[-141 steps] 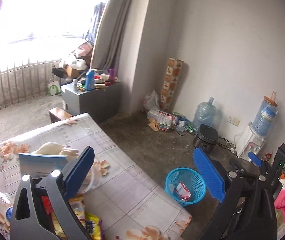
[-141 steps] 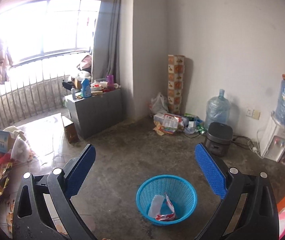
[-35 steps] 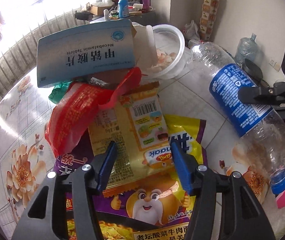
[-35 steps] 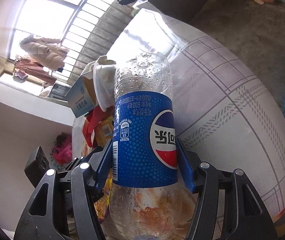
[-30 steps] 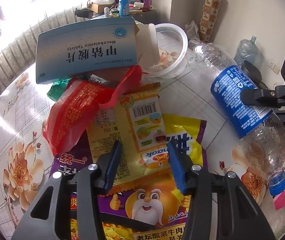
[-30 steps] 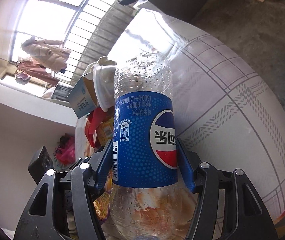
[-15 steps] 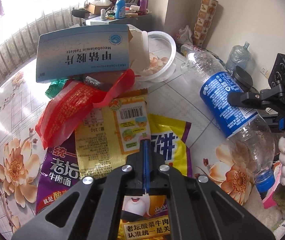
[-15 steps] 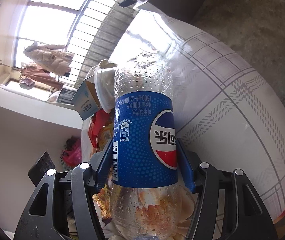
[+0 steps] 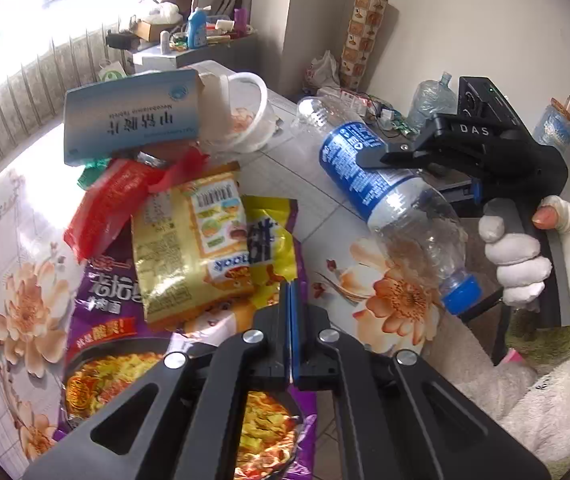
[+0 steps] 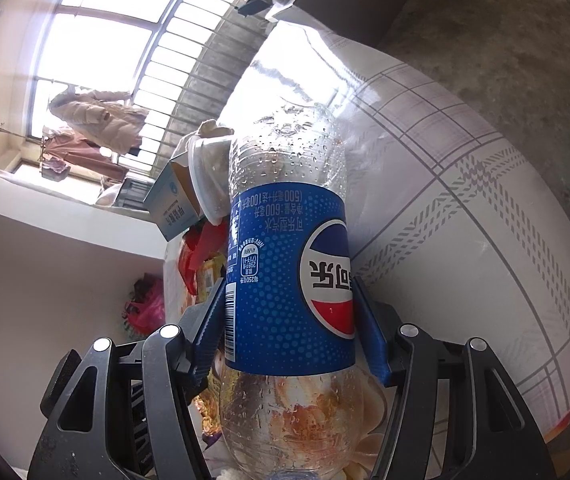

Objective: Collect trash

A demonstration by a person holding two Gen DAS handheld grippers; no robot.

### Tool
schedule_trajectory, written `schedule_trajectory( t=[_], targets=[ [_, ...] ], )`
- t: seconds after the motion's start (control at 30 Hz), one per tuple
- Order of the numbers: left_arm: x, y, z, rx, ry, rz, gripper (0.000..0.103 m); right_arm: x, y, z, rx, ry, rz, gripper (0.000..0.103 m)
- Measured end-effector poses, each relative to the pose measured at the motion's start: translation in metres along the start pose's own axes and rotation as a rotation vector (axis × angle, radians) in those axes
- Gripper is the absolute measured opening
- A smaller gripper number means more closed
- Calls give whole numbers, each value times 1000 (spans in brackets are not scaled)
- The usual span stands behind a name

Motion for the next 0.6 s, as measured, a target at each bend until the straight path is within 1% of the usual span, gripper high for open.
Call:
schedule_trajectory(
  t=[0.03,0.07,0.1,0.13,0.23,0.37,0.4,0.47,0.53,0.6],
  targets=[
    [3,1,1,0,24,4,23,1,0,0,1,0,-1,56],
    [7,2,2,0,55,6,51,1,0,1,2,0,-3,56],
    [10,4,4,-4,91,11,60,2,0,1,3,0,-5,56],
    [14,5,5,-10,123,22,63,2,-1,2,3,-1,-6,56],
    [22,7,19,18,156,43,70,1,0,2,3,1,-5,56],
    [48,4,43,94,179,-33,71,1,1,3,4,0,-10,56],
    [53,5,45,79,168,-45,71,1,1,3,5,0,-11,56],
    [55,5,46,76,160,-45,71,1,1,3,8,0,-15,56],
    [58,7,47,83,157,-49,69,1,1,4,9,1,-16,56],
    [63,9,47,79,161,-56,62,1,1,4,10,3,-19,56]
  ],
)
Point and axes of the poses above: each gripper's, at about its wrist camera, not at the fingertips, and z roughly the way its jaws point, x to its left, y to its top, the point moved 4 cm from there along z, roughly the way its jaws point, and after that the axes turned 10 degrees about -y, right-handed, at the moved point
